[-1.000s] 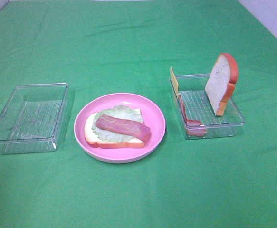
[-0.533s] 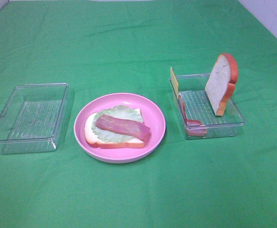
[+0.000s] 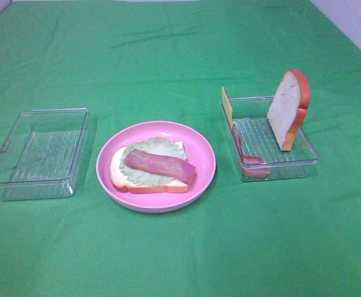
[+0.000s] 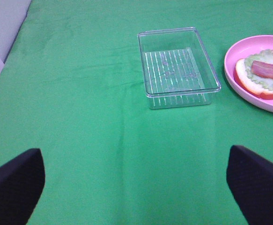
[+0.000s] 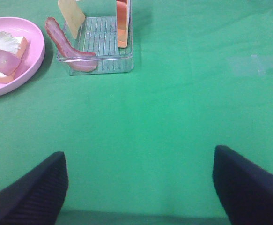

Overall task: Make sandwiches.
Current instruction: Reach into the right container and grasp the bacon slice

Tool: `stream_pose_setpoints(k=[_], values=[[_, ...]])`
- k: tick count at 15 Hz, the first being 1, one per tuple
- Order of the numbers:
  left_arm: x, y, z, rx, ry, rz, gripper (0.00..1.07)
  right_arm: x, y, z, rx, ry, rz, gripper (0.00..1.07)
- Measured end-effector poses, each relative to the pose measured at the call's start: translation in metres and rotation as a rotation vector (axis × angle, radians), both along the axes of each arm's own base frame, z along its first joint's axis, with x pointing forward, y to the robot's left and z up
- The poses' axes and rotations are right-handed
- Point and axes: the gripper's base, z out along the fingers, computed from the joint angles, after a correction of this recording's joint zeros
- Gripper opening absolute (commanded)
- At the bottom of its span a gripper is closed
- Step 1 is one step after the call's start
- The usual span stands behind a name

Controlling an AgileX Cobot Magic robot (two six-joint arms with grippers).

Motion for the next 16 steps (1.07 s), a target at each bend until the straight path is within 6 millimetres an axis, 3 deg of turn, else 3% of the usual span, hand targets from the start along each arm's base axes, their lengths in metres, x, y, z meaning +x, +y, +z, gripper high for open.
stream_pose_setpoints(k=[11, 15, 16], values=[[0.0, 0.0, 0.0, -0.01, -0.003, -0.032, 1.01, 0.0, 0.0, 0.0, 0.0, 0.001, 0.0, 0.82], [0.0, 0.0, 0.0, -0.012, -0.003, -0.035, 1.01, 0.024, 0.001, 0.02, -0.004, 0.113, 0.0, 0.82], [0.0, 0.0, 0.0, -0.011, -0.003, -0.034, 1.01, 0.04, 0.002, 0.029, 0.0, 0.183, 0.003, 0.82]])
